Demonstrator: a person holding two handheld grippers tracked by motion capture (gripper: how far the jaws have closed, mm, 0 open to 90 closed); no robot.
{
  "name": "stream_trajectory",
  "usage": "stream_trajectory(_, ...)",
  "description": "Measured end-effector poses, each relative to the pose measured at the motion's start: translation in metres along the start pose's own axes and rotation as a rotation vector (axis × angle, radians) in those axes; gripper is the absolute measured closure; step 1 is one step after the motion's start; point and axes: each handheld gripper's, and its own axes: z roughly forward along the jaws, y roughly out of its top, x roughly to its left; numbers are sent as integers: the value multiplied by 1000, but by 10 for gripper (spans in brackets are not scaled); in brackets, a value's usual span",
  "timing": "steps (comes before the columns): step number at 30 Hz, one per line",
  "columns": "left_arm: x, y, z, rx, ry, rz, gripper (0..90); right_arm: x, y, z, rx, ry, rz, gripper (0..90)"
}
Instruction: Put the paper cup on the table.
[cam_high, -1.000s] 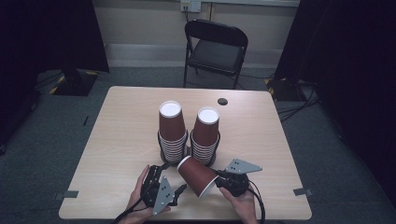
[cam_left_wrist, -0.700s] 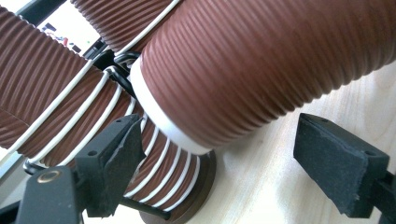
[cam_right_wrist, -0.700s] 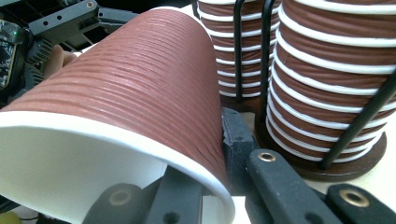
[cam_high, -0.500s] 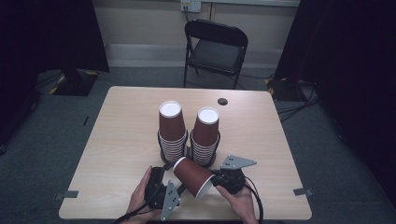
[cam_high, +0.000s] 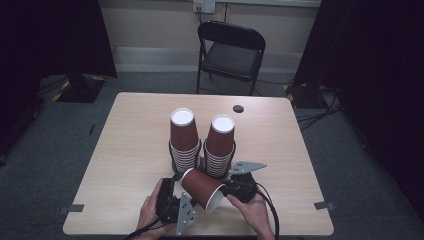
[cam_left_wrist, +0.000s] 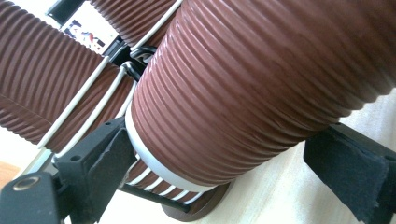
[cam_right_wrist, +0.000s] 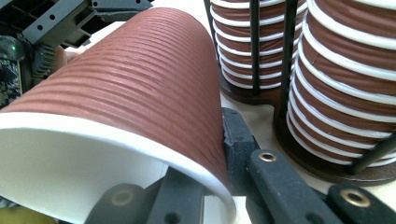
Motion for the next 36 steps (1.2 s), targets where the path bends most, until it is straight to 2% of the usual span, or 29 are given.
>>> stream_trajectory(5, 1, -2, -1, -4, -16, 5, 81, 1, 3, 0, 20, 11, 6, 862)
stream_trajectory(6, 0, -2, 0, -2, -8, 15, 79, 1, 3, 1, 25, 9, 5, 862)
stream_trajectory(9, -4, -1, 2, 5, 7, 79, 62, 3, 4, 3, 51, 12, -2, 862)
stream_trajectory(12, -6, 0, 3, 0, 7, 95, 52, 5, 5, 7, 63, 17, -10, 861)
stream_trajectory(16, -6, 0, 1, -6, 5, 88, 52, 4, 7, 7, 70, 25, -9, 862)
stream_trajectory(19, -7, 2, 1, -21, -20, 93, 44, 5, 12, 9, 93, 36, -16, 863)
stream_trajectory(20, -8, 3, 0, -18, -19, 97, 63, 6, 14, 10, 102, 36, -21, 863)
stream_trajectory(26, -6, 4, -1, -20, -17, 73, 50, 6, 21, 13, 135, 49, -25, 863)
stream_trajectory(27, -6, 4, -1, -19, -11, 62, 48, 5, 22, 13, 134, 52, -24, 863)
stream_trajectory(29, -5, 5, -1, -20, -27, 23, 29, 6, 24, 14, 145, 58, -19, 863)
stream_trajectory(30, -5, 5, -1, -28, -37, 25, 38, 5, 25, 14, 143, 59, -20, 866)
stream_trajectory(34, -9, 8, 0, -22, -28, 53, 47, 7, 29, 17, 173, 58, -21, 866)
stream_trajectory(36, -9, 9, -1, -34, -25, 44, 47, 8, 30, 18, 177, 61, -20, 866)
